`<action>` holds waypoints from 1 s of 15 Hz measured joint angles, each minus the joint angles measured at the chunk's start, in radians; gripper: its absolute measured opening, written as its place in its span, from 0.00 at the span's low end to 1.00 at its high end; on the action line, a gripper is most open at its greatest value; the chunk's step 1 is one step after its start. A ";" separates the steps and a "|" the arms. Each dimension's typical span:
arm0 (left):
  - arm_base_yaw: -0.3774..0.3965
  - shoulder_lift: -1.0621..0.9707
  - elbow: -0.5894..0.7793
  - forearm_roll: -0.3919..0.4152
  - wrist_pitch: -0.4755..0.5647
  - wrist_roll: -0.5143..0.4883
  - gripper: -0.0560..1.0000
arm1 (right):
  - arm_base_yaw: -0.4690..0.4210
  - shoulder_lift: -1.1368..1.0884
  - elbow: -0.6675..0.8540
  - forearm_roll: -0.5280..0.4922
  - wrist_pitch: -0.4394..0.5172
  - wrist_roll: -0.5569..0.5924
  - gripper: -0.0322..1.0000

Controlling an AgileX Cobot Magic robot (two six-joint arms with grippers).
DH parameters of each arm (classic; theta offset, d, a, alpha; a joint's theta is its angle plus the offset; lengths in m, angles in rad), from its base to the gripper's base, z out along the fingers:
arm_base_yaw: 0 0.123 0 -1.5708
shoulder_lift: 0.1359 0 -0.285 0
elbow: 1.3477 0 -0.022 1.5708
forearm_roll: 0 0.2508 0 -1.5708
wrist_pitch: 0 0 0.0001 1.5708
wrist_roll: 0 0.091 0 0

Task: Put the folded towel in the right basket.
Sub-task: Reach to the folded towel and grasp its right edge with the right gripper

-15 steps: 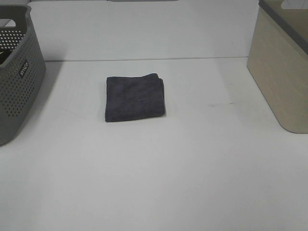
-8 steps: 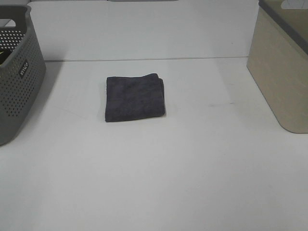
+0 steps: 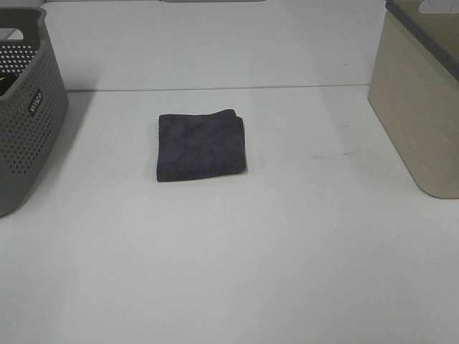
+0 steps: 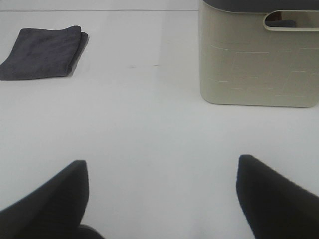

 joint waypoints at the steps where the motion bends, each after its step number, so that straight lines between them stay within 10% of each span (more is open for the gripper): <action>1: 0.000 0.000 0.000 0.000 0.000 0.000 0.99 | 0.000 0.000 0.000 0.000 0.000 0.000 0.76; 15: 0.000 0.000 0.000 0.000 0.000 0.000 0.99 | 0.000 0.000 0.000 0.000 0.000 0.000 0.76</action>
